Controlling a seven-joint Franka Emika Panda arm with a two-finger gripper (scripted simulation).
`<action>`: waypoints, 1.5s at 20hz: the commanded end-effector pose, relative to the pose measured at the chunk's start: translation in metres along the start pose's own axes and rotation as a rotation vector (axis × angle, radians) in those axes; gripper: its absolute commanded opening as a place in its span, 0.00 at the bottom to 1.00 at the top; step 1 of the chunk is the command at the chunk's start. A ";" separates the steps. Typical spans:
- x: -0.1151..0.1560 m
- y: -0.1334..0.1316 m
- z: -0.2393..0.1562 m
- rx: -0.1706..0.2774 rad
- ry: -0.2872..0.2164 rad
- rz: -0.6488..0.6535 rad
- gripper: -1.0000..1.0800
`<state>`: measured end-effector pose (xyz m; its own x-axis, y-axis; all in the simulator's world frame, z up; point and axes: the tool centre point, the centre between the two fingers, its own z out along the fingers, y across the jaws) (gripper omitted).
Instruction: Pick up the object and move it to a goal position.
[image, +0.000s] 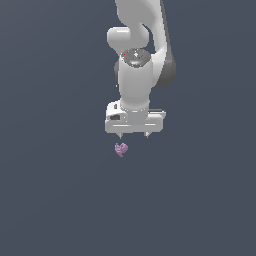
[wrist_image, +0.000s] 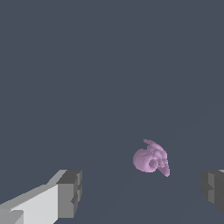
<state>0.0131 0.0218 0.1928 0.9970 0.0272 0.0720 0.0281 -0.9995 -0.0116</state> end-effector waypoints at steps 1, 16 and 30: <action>0.000 0.000 0.000 0.000 0.000 0.000 0.96; -0.007 0.003 -0.002 -0.009 -0.021 -0.042 0.96; -0.020 0.030 0.051 -0.010 -0.047 0.183 0.96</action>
<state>-0.0006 -0.0031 0.1498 0.9929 -0.1155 0.0288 -0.1153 -0.9933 -0.0098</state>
